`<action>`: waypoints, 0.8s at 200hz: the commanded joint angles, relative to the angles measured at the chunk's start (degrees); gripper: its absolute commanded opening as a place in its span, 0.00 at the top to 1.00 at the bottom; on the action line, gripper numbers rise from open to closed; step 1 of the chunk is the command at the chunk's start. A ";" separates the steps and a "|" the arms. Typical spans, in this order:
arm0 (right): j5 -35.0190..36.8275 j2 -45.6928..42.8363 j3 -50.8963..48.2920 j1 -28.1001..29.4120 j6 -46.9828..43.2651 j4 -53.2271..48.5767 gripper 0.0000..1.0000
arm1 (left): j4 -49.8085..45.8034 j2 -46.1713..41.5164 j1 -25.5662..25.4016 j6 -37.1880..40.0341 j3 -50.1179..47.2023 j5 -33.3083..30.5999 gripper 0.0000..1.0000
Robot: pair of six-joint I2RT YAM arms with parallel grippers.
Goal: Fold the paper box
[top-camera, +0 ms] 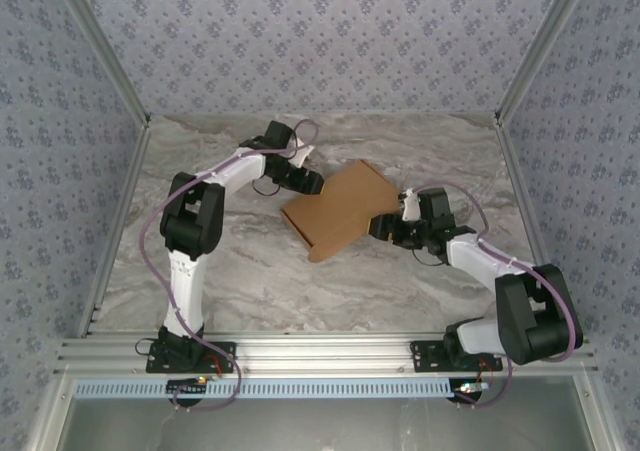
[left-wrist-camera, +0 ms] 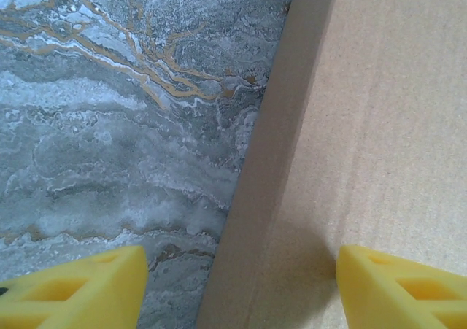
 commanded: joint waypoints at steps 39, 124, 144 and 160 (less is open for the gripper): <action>-0.11 4.71 -0.91 0.88 5.18 9.28 0.48 | -2.88 1.26 -0.64 1.45 -0.95 -1.40 0.34; -1.43 9.58 -2.07 0.61 7.94 15.37 0.53 | -3.18 0.58 -1.19 2.73 -2.18 -2.95 0.34; -3.20 9.28 -2.60 0.51 8.67 17.36 0.51 | -3.19 0.02 -1.65 2.70 -2.59 -6.27 0.34; -3.89 8.49 -2.94 0.40 9.07 18.37 0.47 | -2.67 -0.49 -1.96 2.08 -2.88 -7.59 0.33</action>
